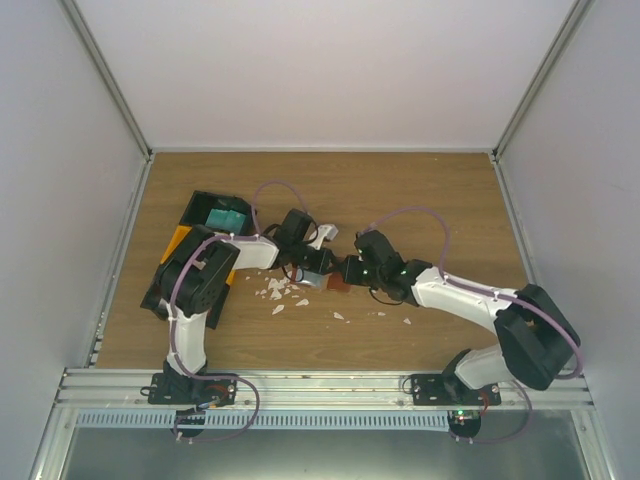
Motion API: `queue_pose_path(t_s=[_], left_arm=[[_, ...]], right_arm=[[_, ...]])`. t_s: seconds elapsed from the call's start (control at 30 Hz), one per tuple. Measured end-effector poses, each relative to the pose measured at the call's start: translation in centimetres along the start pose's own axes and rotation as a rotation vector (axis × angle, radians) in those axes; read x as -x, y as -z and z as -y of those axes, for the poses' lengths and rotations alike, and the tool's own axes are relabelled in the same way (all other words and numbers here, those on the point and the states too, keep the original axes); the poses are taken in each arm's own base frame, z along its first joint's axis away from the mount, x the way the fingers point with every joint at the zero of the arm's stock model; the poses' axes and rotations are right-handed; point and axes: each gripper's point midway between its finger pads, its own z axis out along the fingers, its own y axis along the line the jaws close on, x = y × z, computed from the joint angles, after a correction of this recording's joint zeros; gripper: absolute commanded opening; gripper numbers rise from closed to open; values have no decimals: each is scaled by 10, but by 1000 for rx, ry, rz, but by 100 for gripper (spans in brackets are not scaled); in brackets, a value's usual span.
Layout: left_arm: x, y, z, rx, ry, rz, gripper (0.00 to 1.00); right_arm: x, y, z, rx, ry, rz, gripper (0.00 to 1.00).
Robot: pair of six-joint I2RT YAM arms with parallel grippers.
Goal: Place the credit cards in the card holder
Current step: Open the card holder at the center of the board.
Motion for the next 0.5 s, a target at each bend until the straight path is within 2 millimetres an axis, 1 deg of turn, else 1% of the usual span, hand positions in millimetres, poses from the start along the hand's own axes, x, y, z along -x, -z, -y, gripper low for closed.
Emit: queue_pose_path(t_s=[0.07, 0.2, 0.33, 0.43, 0.5], left_arm=[[1, 5, 4, 1, 4, 0, 11], [10, 18, 13, 18, 4, 26, 11], [18, 31, 17, 57, 9, 54, 10], [22, 39, 13, 111, 22, 74, 14], [23, 46, 7, 167, 42, 91, 21]], right_arm=[[-2, -3, 4, -15, 4, -14, 22], [-7, -13, 5, -27, 19, -46, 17], [-14, -23, 4, -21, 25, -91, 16], [-19, -32, 4, -24, 23, -124, 16], [-22, -36, 5, -30, 23, -140, 17]])
